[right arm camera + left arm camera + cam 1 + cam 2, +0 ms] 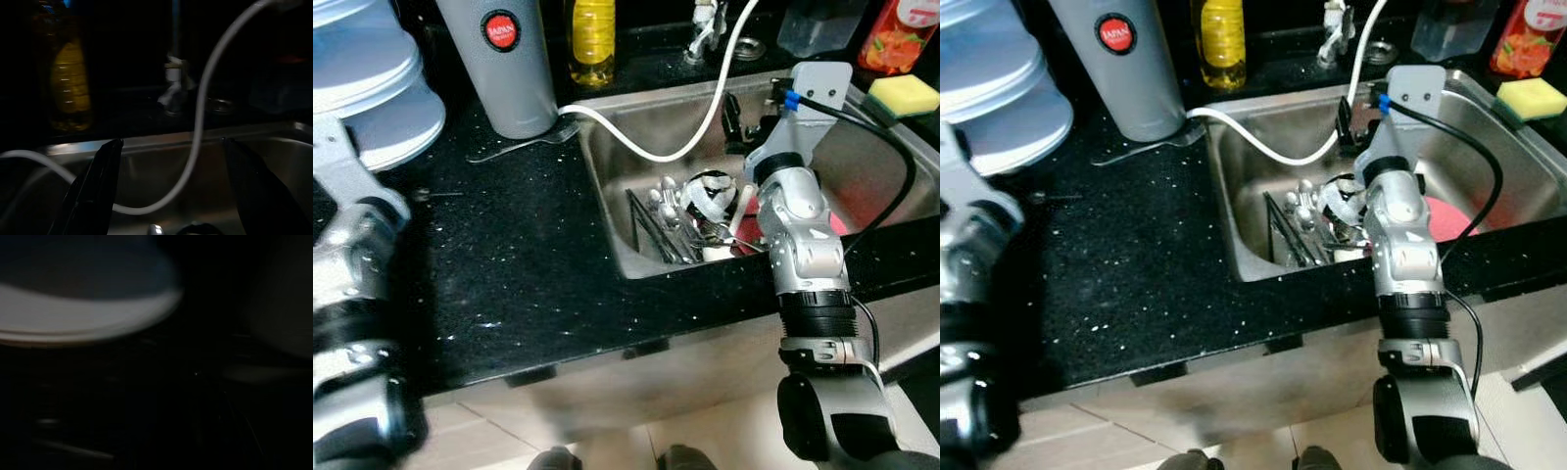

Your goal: Kitchen organization

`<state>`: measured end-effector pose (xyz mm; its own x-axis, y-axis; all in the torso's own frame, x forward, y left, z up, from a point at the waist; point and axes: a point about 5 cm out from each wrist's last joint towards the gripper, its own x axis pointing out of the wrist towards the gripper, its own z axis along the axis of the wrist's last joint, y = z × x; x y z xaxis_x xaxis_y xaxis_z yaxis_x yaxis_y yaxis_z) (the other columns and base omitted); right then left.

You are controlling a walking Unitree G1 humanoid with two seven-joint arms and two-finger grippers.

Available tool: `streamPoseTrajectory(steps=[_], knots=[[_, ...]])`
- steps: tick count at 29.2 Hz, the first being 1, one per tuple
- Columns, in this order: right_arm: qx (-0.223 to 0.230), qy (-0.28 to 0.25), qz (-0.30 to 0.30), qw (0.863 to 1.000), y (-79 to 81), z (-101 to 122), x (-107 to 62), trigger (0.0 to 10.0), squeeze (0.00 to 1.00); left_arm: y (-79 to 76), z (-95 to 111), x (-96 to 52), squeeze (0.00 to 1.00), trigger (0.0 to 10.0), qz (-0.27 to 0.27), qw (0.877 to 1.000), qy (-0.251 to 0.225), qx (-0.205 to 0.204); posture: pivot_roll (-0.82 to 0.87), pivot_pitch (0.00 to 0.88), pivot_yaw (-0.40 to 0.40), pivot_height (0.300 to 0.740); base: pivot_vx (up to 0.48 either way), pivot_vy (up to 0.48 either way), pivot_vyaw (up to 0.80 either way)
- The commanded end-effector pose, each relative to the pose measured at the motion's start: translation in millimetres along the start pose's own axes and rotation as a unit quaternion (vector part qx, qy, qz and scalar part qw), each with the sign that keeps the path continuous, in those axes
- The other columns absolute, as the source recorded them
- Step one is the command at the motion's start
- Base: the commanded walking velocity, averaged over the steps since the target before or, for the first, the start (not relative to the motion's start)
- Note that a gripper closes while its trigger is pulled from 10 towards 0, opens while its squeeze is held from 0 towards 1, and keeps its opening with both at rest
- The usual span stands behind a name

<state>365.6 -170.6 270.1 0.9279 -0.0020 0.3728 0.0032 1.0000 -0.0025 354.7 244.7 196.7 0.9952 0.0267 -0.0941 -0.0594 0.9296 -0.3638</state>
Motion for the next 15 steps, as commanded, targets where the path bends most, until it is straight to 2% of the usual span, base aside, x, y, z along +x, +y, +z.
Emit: streamPoseTrajectory(steps=[1,2,5,7,8,10,11,12,14,15], knots=[[0.002,0.0,0.001,1.0,1.0,0.9,0.2,10.0,0.0,-14.4,-56.2,-2.7,0.0,10.0,-0.022,0.993,0.104,-0.043,0.01,0.119,0.049,0.74,0.0,0.0,0.0],[0.002,0.0,0.001,1.0,1.0,0.9,0.2,10.0,0.0,-14.4,-56.2,-2.7,0.0,10.0,-0.022,0.993,0.104,-0.043,0.01,0.119,0.049,0.74,0.0,0.0,0.0],[0.003,0.0,0.005,1.0,2.7,1.2,1.4,10.0,0.0,-48.6,-65.9,-5.5,0.0,10.0,-0.073,0.99,0.106,-0.061,0.01,0.119,0.042,0.74,0.0,0.0,0.0],[0.003,0.0,0.006,1.0,2.9,1.3,1.8,10.0,0.0,-64.8,-67.2,-6.5,0.0,10.0,-0.103,0.987,0.102,-0.069,0.01,0.118,0.041,0.74,0.0,0.0,0.0],[0.003,0.0,0.006,1.0,2.9,1.3,1.8,10.0,0.0,-64.8,-67.2,-6.5,0.0,10.0,-0.103,0.987,0.102,-0.069,0.01,0.118,0.041,0.74,0.0,0.0,0.0],[0.003,0.0,0.006,1.0,3.1,1.2,2.1,10.0,0.0,-79.7,-68.1,-8.1,0.0,10.0,-0.132,0.984,0.099,-0.073,0.01,0.114,0.039,0.74,0.0,0.0,0.0],[0.003,0.0,0.006,1.0,3.1,1.2,2.1,10.0,0.0,-79.7,-68.1,-8.1,0.0,10.0,-0.132,0.984,0.099,-0.073,0.01,0.114,0.039,0.74,0.0,0.0,0.0],[0.003,-0.001,0.007,1.0,3.8,1.6,2.4,10.0,0.0,-89.5,-67.3,-9.6,0.0,10.0,-0.154,0.982,0.093,-0.061,0.01,0.114,0.042,0.74,0.0,0.0,0.0],[0.004,-0.004,0.009,1.0,5.1,3.2,2.9,10.0,0.0,-100.0,-57.7,-12.6,0.0,10.0,-0.169,0.984,0.06,0.002,0.01,0.114,0.043,0.74,0.0,0.0,0.0],[0.004,-0.006,0.008,1.0,4.8,4.4,2.9,10.0,0.0,-99.0,-46.8,-12.8,0.0,10.0,-0.156,0.986,0.026,0.058,0.0,0.113,0.046,0.74,0.0,0.0,0.0]])
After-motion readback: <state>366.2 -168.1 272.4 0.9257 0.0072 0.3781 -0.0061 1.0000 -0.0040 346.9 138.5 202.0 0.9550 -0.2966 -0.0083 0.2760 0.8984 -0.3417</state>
